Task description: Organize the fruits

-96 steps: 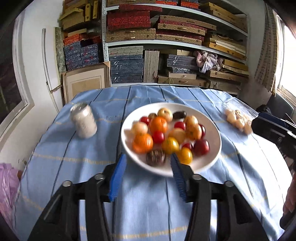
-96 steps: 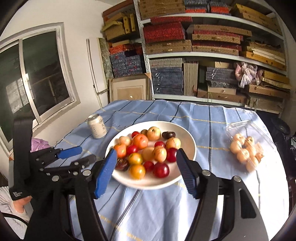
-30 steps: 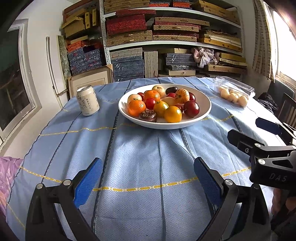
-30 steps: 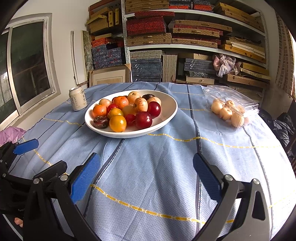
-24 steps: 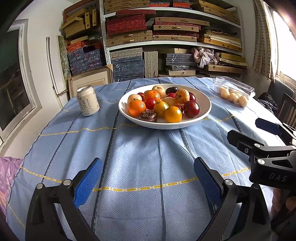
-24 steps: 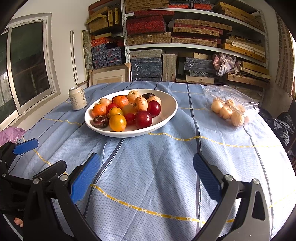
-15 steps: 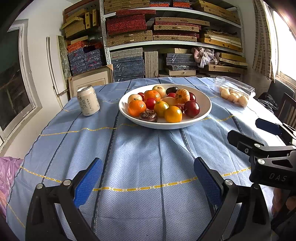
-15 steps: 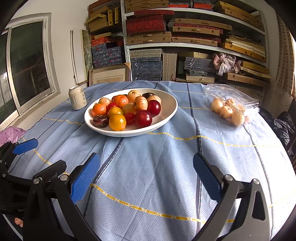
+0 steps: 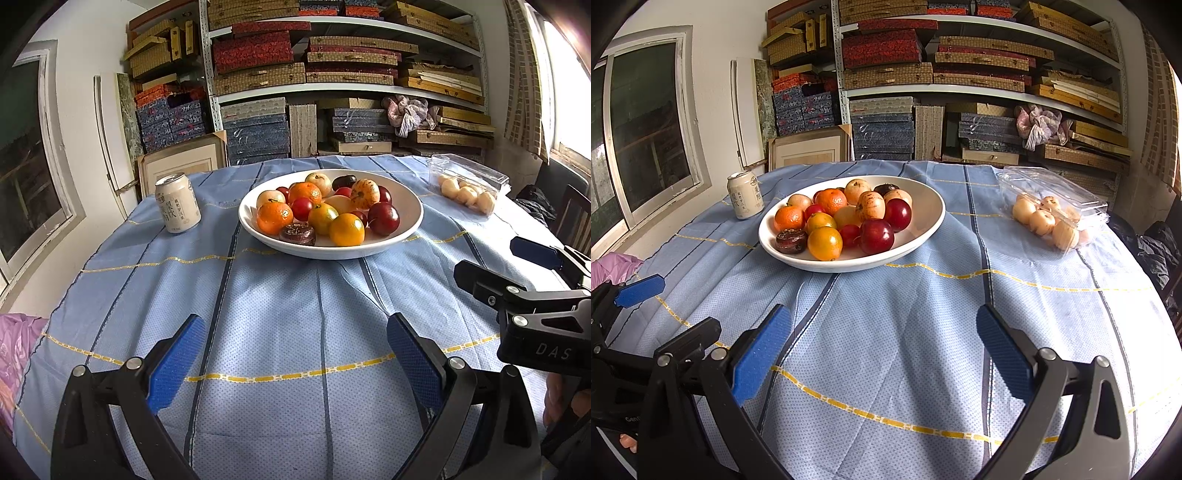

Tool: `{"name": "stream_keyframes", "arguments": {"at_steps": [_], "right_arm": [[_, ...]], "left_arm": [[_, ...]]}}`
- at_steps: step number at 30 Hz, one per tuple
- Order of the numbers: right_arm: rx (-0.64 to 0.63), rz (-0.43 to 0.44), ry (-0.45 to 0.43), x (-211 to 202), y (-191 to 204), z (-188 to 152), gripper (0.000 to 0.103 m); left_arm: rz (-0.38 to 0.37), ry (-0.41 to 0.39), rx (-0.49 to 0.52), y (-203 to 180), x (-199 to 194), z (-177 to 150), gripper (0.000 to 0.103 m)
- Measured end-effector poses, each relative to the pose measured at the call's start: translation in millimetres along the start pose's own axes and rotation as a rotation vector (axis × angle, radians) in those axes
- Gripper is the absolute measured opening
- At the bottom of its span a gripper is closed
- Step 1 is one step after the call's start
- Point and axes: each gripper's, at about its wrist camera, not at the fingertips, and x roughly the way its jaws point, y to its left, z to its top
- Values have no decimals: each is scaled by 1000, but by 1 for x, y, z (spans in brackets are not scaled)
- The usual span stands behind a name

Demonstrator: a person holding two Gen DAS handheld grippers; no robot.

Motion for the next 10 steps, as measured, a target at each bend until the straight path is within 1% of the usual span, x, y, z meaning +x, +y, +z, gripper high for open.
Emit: {"name": "stream_keyframes", "arguments": {"at_steps": [10], "right_arm": [[2,0,4,1,-1,-1,98]], "left_arm": [[-3,17,-8,3,1,0,99]]}}
